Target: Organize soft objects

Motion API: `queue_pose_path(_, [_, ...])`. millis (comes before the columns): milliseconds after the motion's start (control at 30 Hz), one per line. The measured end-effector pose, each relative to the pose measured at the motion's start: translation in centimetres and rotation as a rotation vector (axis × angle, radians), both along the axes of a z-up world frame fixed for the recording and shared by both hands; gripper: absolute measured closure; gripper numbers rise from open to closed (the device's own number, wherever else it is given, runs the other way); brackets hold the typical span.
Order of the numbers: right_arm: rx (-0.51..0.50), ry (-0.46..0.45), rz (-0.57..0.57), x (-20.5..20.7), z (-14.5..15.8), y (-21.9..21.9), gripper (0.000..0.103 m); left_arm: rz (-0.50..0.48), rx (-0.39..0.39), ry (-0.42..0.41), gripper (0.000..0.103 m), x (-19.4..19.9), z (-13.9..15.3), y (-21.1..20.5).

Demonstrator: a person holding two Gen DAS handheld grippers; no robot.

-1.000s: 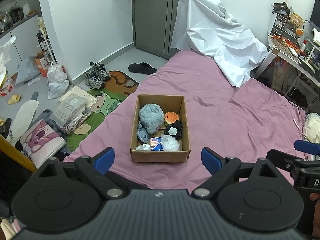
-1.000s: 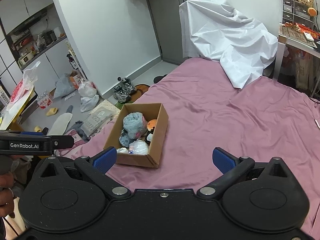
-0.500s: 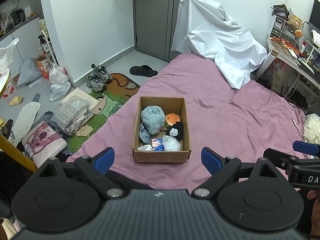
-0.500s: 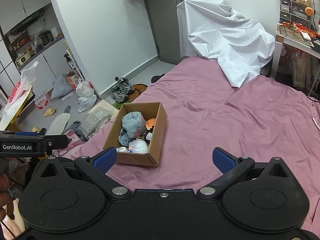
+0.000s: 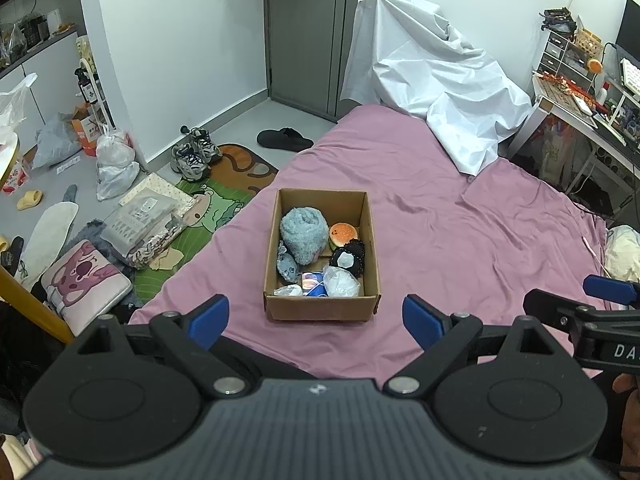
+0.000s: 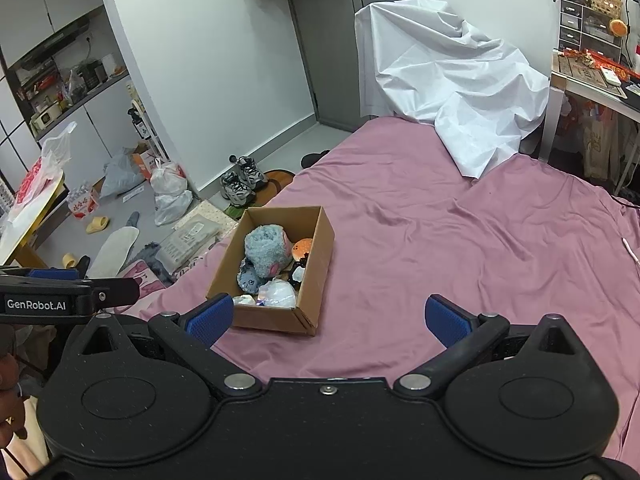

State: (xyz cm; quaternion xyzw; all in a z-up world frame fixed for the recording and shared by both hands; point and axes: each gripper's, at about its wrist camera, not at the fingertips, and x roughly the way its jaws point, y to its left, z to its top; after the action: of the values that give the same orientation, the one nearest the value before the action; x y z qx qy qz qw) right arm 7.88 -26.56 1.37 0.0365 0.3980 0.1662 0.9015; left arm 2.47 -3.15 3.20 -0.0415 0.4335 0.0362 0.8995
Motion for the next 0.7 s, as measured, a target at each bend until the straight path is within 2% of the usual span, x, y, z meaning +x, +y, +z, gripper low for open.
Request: queue_pose_path(700, [-0.035,-0.004,0.022,-0.23,0.16,0.62,0.0,0.009,-0.003,0.003,0.01,-0.42,0.09,0.16])
